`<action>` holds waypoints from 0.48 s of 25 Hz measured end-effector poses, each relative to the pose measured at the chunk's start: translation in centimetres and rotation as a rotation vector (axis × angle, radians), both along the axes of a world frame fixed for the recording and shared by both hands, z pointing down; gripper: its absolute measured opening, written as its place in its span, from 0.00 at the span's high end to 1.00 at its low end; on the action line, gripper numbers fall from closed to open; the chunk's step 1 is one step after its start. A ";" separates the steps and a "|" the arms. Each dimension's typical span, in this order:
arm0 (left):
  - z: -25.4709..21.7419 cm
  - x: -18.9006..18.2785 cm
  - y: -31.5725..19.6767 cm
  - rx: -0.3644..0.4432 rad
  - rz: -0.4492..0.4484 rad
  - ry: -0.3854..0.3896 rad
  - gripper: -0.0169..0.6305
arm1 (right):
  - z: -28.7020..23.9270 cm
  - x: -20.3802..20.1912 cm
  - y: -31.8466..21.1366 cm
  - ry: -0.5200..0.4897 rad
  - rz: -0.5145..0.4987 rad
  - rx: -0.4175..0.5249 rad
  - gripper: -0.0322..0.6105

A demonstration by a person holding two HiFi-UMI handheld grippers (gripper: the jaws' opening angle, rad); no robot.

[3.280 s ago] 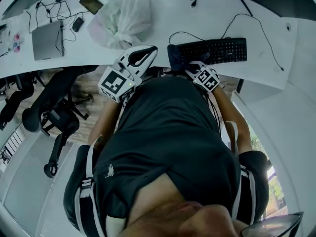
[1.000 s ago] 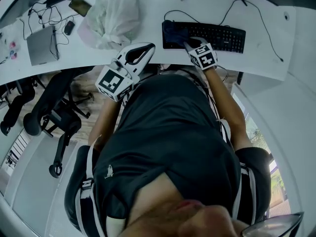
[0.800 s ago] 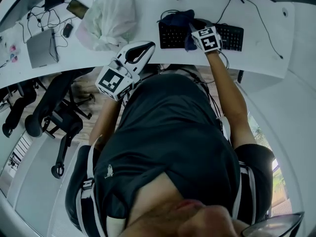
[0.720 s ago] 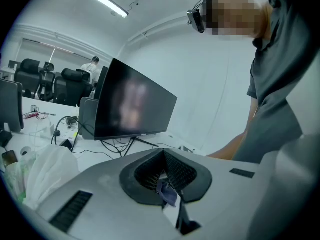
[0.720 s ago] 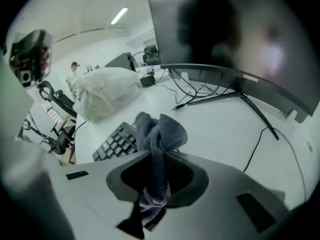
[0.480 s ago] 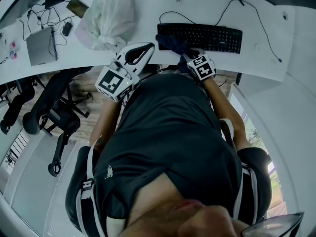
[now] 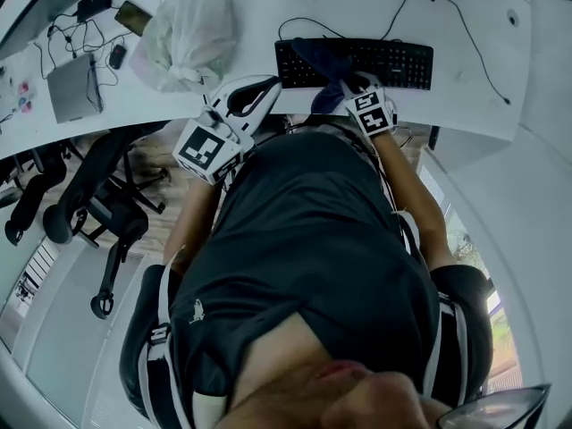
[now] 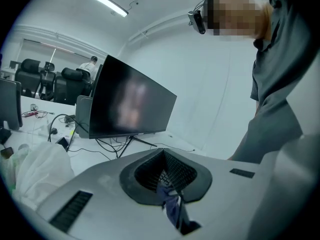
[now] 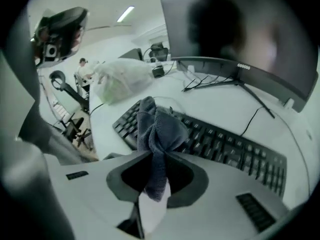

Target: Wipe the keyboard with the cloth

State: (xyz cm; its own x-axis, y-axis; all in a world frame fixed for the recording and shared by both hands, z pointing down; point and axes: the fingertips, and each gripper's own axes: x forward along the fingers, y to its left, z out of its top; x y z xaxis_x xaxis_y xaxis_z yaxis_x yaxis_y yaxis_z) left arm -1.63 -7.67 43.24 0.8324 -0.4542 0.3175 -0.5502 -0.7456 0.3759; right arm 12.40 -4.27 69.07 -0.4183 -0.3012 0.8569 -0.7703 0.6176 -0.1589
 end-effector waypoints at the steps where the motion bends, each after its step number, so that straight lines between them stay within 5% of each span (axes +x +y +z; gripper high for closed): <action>1: 0.2 0.0 0.1 -0.003 -0.004 -0.001 0.97 | 0.3 -0.3 2.2 -0.010 -0.015 -0.030 0.84; 4: 1.0 -0.3 0.6 -0.002 0.010 -0.012 0.97 | -0.1 -0.1 2.9 -0.026 -0.011 -0.023 0.84; 8: 0.9 0.4 0.8 0.007 0.021 -0.029 0.97 | -1.3 2.2 -5.7 0.032 0.001 0.134 0.84; 12: 0.4 1.9 0.9 0.015 0.024 -0.033 0.97 | -0.4 4.1 -7.4 0.003 0.078 0.099 0.84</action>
